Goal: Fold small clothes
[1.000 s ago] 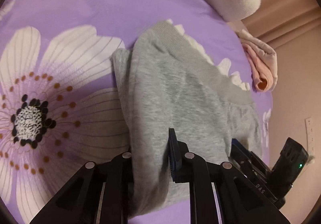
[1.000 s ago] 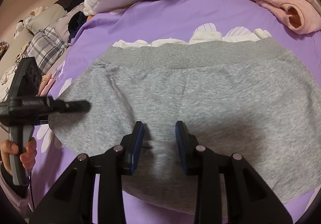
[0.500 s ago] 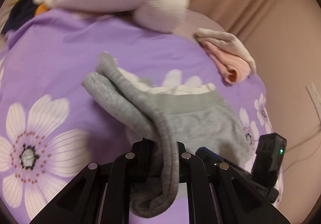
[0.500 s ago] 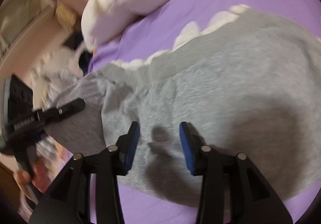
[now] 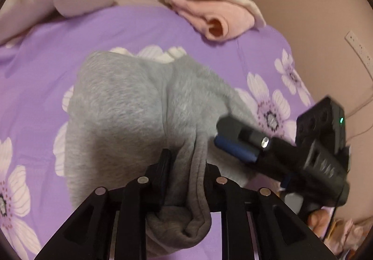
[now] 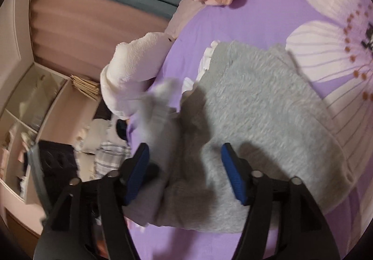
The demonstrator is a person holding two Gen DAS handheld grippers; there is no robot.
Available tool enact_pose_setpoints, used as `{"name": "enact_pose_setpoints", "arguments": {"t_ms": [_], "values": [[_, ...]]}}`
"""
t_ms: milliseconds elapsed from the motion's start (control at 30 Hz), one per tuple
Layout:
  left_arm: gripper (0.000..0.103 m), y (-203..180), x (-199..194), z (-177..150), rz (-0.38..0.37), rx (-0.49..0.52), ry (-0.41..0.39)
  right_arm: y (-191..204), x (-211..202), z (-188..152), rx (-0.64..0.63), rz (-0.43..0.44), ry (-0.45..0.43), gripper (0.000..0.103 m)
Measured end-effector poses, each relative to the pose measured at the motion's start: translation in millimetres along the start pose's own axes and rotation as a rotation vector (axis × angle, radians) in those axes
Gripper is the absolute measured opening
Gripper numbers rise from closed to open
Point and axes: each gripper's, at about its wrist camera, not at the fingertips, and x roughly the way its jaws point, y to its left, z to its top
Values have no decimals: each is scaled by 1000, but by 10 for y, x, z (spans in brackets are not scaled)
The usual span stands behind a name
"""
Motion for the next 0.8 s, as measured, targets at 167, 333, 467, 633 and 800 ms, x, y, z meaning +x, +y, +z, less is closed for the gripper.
{"name": "enact_pose_setpoints", "arguments": {"t_ms": [167, 333, 467, 633, 800], "values": [[52, 250, 15, -90, -147, -78, 34, 81, 114, -14, 8, 8, 33, 79], [60, 199, -81, -199, -167, -24, 22, 206, 374, 19, -32, -25, 129, 81], [60, 334, -247, -325, -204, -57, 12, 244, 596, 6, -65, -81, 188, 73], [60, 695, -583, -593, -186, -112, -27, 420, 758, -76, -201, -165, 211, 34], [60, 1052, -747, -787, -142, -202, -30, 566, 918, -86, -325, -264, 177, 11]]}}
